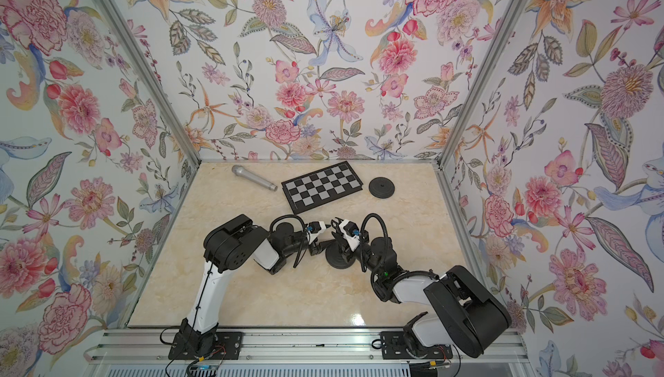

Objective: Assemble a microphone stand
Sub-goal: Pick up the microphone stand at the center of the board.

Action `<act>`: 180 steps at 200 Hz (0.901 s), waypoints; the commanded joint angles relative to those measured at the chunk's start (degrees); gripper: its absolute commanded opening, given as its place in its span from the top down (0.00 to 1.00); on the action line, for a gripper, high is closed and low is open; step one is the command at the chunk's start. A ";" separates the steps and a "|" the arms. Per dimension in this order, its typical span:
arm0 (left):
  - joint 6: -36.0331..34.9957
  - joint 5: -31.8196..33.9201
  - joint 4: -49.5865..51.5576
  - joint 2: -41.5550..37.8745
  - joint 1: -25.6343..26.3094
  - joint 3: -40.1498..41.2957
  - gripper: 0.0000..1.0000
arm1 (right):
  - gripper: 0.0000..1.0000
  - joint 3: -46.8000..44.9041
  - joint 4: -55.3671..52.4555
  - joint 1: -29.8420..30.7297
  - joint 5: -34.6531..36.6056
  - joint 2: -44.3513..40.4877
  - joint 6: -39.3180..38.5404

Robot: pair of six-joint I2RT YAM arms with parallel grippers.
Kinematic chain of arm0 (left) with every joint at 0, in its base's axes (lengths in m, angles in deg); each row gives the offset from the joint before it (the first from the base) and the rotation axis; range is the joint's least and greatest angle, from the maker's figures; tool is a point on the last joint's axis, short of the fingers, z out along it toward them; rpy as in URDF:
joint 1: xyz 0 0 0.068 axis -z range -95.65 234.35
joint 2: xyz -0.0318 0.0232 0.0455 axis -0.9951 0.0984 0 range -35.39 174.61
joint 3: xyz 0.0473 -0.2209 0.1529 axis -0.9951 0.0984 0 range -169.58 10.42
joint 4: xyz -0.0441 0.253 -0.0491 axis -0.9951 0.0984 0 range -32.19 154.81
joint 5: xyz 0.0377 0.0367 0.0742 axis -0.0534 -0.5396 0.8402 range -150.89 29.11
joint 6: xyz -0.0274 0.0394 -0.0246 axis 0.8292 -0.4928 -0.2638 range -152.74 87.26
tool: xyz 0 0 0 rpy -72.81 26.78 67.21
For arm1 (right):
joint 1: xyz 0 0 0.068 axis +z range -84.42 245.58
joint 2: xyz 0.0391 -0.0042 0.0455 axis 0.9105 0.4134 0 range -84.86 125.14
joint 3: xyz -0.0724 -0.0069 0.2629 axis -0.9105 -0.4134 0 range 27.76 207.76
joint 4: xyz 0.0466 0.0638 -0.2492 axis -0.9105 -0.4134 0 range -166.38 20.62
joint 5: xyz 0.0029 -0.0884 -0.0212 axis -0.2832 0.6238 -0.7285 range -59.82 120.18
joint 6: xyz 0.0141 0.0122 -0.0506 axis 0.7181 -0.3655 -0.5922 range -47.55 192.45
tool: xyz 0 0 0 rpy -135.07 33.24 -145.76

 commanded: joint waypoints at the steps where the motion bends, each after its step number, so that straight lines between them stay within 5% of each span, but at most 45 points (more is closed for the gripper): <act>1: -1.17 0.90 10.45 2.77 0.81 2.04 0.40 | 1.00 -2.16 5.75 5.08 30.66 7.37 2.18; 43: -1.29 1.39 10.21 2.19 0.87 2.59 0.40 | 1.00 -0.84 15.77 9.47 36.74 13.99 1.23; 96: -1.73 8.50 5.68 -4.46 0.52 7.04 0.39 | 1.00 2.91 -0.19 7.34 32.13 0.12 0.75; 151: 4.71 8.13 -7.46 -7.76 0.05 12.03 0.38 | 1.00 3.40 -16.13 -10.22 24.57 -17.02 1.14; 180: 6.22 9.61 -5.10 -10.68 0.03 12.58 0.37 | 0.98 3.20 -22.61 -22.17 23.76 -23.35 3.67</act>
